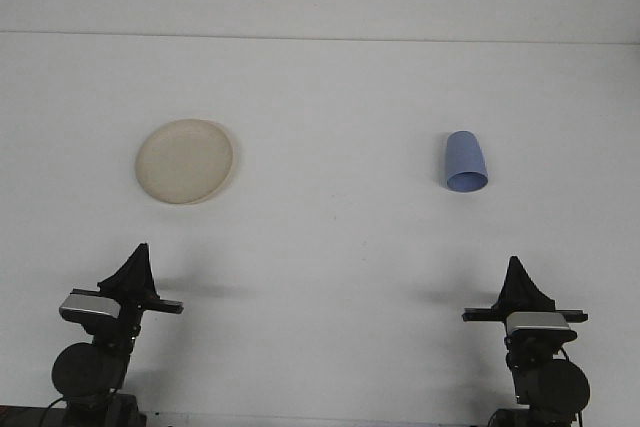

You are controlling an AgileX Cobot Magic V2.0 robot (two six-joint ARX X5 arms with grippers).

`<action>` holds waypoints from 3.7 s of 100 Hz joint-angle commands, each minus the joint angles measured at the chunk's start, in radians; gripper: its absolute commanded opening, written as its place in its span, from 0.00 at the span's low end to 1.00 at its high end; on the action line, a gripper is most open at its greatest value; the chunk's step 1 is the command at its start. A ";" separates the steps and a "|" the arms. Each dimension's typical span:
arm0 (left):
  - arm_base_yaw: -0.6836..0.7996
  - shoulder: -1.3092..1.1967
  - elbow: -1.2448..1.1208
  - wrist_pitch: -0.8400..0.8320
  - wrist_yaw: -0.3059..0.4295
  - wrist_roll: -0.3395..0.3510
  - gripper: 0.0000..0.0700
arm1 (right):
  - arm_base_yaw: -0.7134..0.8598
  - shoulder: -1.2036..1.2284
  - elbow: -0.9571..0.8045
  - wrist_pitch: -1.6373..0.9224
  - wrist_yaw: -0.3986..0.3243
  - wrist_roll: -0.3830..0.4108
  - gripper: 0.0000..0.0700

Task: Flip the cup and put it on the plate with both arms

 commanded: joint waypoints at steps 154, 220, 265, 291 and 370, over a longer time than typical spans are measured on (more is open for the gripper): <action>-0.001 -0.002 -0.019 0.013 -0.002 0.002 0.02 | 0.000 0.705 0.988 -1.080 -0.001 0.056 0.01; -0.001 -0.002 -0.019 0.013 -0.002 0.002 0.02 | 0.000 0.739 0.986 -0.957 -0.001 0.055 0.63; -0.001 -0.002 -0.019 0.012 -0.002 0.001 0.02 | 0.000 0.890 0.789 -0.409 0.004 0.051 0.63; -0.001 -0.002 -0.019 0.012 -0.002 0.002 0.02 | 0.000 0.958 0.542 -0.033 0.068 0.028 0.63; -0.001 -0.002 -0.019 0.012 -0.002 0.002 0.02 | -0.027 1.470 0.495 0.542 0.047 -0.006 0.63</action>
